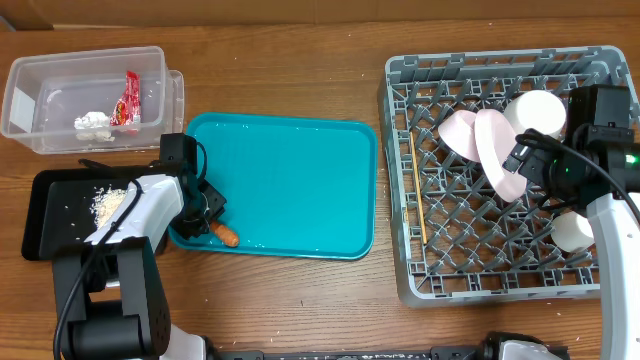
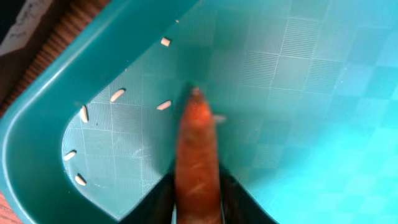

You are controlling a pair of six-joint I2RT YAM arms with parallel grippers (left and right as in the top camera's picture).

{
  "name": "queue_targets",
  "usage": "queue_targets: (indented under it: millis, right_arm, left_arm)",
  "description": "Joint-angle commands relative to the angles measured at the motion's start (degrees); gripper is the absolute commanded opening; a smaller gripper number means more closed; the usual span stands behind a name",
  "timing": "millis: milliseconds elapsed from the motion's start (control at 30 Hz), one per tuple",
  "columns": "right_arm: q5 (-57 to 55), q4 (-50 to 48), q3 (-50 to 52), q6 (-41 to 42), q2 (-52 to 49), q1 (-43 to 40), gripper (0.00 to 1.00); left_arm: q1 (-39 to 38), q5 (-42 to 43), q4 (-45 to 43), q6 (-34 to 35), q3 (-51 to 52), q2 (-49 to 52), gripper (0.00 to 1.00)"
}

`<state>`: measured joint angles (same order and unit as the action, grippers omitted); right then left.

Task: Sort waste into correct bins and load items into the dishwasher
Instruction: 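Lift the carrot left and drop it onto the black tray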

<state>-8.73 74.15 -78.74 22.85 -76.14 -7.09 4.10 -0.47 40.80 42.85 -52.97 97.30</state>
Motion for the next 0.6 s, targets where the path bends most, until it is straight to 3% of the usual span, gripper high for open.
queue_targets:
  millis: [0, 167, 467, 567]
  right_arm:
    - [0.5, -0.3, 0.0, -0.8, 0.0, -0.1, 0.98]
    - [0.4, -0.2, 0.0, -0.8, 0.0, -0.1, 0.98]
    - [0.4, -0.2, 0.0, -0.8, 0.0, -0.1, 0.98]
    - [0.2, -0.2, 0.0, -0.9, 0.0, -0.1, 0.98]
  left_arm:
    - [-0.4, 0.2, -0.2, -0.5, 0.5, 0.9, 0.21]
    - [-0.4, 1.8, 0.8, -4.8, -1.4, 0.9, 0.04]
    - [-0.3, 1.3, 12.0, -9.6, -13.3, -0.9, 0.04]
    - [0.3, -2.4, 17.1, -9.6, -18.1, -2.1, 0.04]
